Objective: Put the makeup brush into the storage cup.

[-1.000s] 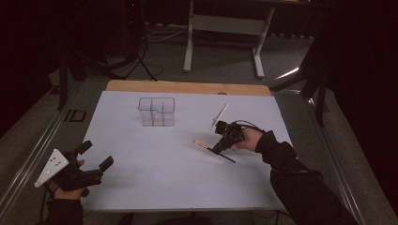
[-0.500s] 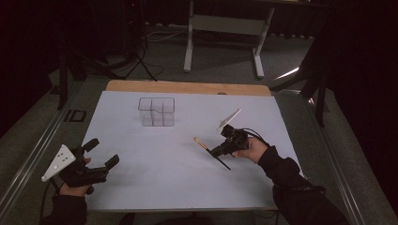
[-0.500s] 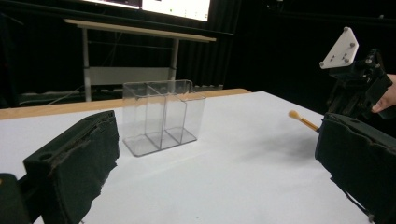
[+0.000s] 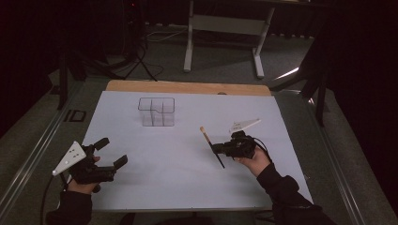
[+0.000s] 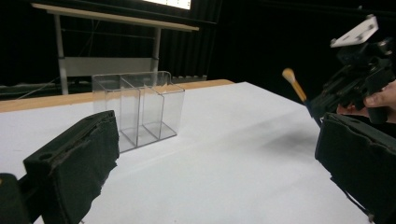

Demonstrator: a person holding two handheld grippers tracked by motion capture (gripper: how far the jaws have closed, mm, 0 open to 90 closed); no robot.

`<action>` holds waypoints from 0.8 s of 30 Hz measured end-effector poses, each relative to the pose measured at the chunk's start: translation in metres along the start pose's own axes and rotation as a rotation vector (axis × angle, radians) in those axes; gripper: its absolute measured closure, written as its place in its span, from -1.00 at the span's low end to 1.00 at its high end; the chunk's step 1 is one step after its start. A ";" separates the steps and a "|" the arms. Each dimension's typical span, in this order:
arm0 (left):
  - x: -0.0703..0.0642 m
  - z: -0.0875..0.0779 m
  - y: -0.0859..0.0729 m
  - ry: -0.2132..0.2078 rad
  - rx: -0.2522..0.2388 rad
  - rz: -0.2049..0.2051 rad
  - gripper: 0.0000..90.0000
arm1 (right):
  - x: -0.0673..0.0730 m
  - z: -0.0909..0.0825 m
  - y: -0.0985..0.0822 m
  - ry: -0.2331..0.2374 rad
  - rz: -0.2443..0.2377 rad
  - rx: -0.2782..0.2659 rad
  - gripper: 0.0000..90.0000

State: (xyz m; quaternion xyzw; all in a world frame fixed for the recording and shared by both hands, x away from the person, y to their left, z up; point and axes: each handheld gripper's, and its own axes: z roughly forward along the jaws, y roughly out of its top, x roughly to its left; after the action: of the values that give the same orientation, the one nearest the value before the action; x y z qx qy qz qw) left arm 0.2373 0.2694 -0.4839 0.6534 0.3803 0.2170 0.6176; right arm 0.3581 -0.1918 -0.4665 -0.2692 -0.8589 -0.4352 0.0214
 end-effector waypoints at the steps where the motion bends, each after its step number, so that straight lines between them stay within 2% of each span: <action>1: 0.000 0.002 0.000 -0.007 0.006 -0.003 -1.00 | 0.001 -0.001 -0.002 0.006 0.000 -0.030 0.85; 3: -0.001 0.006 -0.001 -0.018 0.022 -0.008 -1.00 | 0.005 -0.003 -0.004 -0.034 -0.025 -0.060 0.85; 6: -0.002 0.012 0.001 -0.038 0.034 -0.006 -1.00 | 0.011 -0.006 -0.007 -0.055 -0.028 -0.103 0.85; 8: -0.003 0.015 0.004 -0.050 0.037 -0.007 -1.00 | 0.014 -0.008 -0.009 -0.048 -0.025 -0.137 0.85; 9: -0.003 0.016 0.006 -0.053 0.035 -0.008 -1.00 | 0.016 -0.009 -0.010 -0.058 -0.032 -0.147 0.85; 13: -0.007 0.023 0.015 -0.084 0.048 -0.004 -1.00 | 0.021 -0.014 -0.014 -0.042 -0.061 -0.237 0.85; 14: -0.007 0.023 0.015 -0.084 0.048 -0.004 -1.00 | 0.021 -0.014 -0.014 -0.042 -0.061 -0.237 0.85; 15: -0.009 0.027 0.019 -0.102 0.059 -0.002 -1.00 | 0.023 -0.015 -0.014 -0.049 -0.072 -0.255 0.85; 16: -0.010 0.029 0.020 -0.110 0.061 -0.003 -1.00 | 0.025 -0.016 -0.015 -0.069 -0.103 -0.270 0.85; 20: -0.014 0.036 0.025 -0.139 0.076 -0.005 -1.00 | 0.028 -0.015 -0.015 -0.102 -0.130 -0.270 0.85; 24: -0.021 0.049 0.032 -0.192 0.075 -0.019 -1.00 | 0.031 -0.012 -0.017 -0.142 -0.153 -0.254 0.85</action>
State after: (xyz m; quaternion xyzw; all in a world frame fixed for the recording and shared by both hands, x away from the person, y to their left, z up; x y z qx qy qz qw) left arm 0.2688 0.2237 -0.4558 0.6901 0.3331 0.1331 0.6285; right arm 0.3214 -0.1953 -0.4627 -0.2336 -0.8143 -0.5206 -0.1067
